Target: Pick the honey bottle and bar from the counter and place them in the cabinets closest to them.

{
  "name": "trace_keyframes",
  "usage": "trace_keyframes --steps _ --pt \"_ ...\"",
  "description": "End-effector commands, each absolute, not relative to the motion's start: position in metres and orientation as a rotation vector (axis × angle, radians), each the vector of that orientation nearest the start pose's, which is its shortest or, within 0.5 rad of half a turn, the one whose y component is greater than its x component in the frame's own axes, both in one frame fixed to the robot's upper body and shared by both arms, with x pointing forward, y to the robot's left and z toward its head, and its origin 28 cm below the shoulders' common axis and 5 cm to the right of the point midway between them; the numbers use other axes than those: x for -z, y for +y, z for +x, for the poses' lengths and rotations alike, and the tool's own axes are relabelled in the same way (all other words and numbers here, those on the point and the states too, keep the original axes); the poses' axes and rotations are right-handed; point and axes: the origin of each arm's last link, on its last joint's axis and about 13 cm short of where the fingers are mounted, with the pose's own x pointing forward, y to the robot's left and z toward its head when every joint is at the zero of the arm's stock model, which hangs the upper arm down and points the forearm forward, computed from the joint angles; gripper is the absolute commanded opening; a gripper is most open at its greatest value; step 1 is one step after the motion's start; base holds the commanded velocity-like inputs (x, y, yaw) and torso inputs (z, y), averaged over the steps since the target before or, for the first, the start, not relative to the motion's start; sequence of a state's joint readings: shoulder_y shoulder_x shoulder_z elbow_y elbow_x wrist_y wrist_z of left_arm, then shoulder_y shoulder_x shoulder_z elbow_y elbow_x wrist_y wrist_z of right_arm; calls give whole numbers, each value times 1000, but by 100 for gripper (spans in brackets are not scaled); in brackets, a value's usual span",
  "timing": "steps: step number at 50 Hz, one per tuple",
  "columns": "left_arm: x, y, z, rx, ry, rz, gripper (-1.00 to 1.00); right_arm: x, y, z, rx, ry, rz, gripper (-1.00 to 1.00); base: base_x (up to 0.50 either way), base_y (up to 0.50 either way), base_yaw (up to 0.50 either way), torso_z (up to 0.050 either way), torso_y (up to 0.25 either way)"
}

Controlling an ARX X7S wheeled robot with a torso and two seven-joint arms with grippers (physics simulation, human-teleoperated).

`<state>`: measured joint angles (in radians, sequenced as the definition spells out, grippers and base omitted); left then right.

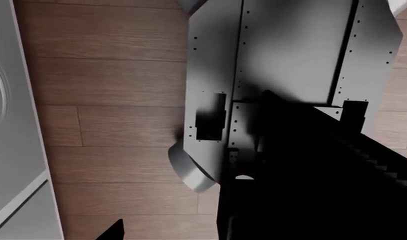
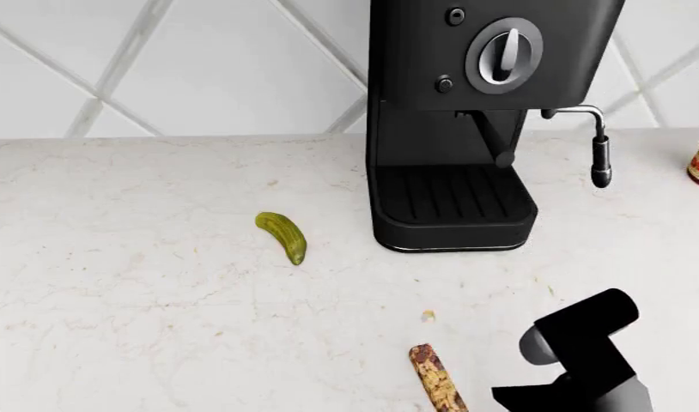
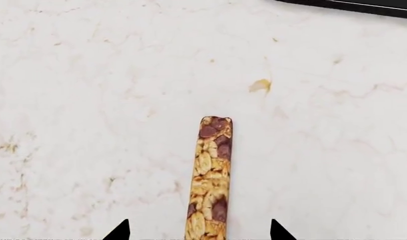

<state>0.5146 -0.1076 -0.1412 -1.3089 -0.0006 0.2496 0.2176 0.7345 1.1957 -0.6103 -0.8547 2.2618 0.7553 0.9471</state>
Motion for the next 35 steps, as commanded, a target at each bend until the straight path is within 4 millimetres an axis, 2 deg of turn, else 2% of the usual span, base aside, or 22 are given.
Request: trace_keyframes --steps 1,33,34,35 --pt "119 258 -185 -14 1556 -96 100 -221 -136 117 -516 795 -10 100 0 0 0 0 0" --pt "119 258 -185 -20 1550 -97 100 -207 -132 123 -547 803 5 100 0 0 0 0 0" --pt "119 258 -185 -21 1550 -97 100 -207 -132 123 -551 803 6 -100 0 0 0 0 0" --pt "119 258 -185 -21 1550 -97 100 -207 -132 123 -554 802 7 -100 0 0 0 0 0"
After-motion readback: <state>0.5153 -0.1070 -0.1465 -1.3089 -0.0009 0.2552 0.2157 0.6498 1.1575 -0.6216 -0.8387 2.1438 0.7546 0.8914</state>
